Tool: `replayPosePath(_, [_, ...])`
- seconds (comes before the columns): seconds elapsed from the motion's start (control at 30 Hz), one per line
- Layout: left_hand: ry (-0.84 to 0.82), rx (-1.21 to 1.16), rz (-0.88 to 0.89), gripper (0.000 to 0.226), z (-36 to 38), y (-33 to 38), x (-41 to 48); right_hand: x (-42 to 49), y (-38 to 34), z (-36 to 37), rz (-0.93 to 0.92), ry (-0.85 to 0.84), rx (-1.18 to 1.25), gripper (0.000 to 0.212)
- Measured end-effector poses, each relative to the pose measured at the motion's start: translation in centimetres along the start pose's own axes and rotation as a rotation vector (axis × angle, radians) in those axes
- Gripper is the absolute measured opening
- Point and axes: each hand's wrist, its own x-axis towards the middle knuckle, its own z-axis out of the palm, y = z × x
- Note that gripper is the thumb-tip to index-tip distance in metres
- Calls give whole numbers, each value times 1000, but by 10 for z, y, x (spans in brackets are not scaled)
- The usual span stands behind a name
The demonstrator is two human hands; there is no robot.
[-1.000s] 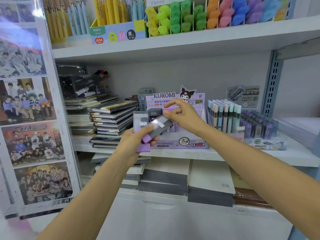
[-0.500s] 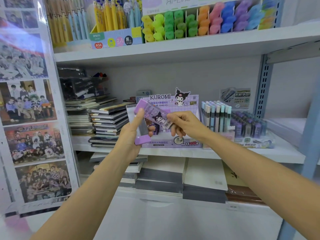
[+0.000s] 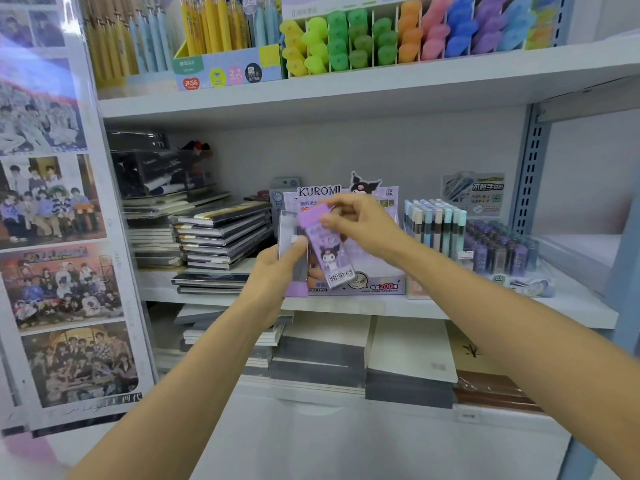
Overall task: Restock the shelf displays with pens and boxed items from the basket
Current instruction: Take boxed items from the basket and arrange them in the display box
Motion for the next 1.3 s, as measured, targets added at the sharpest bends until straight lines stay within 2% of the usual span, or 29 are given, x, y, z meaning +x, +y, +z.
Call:
replayPosePath(0.07, [1, -92, -80, 26, -5, 1, 5, 8, 2, -12, 13, 174, -2, 23])
replayPosePath(0.13, [-18, -65, -74, 23, -13, -2, 8, 14, 6, -22, 18, 307, -25, 21])
replayPosePath(0.23, [-61, 14, -35, 22, -21, -10, 10, 16, 17, -23, 15, 365, -132, 18])
replayPosePath(0.53, [-8, 97, -26, 24, -20, -26, 13, 13, 45, 3, 20, 191, -210, 13])
replayPosePath(0.8, [-10, 161, -41, 27, -22, -31, 11, 31, 35, -2, 33, 54, -355, 15])
replayPosePath(0.93, [-15, 152, -47, 28, -21, -31, 11, 39, 30, 9, -1, 56, -465, 15])
replayPosePath(1.13, [-30, 121, -49, 27, -24, -33, 12, 29, 47, -3, 101, 101, -319, 12])
replayPosePath(1.3, [-37, 125, -54, 25, -25, -33, 14, 30, 50, 14, -30, 123, -463, 19])
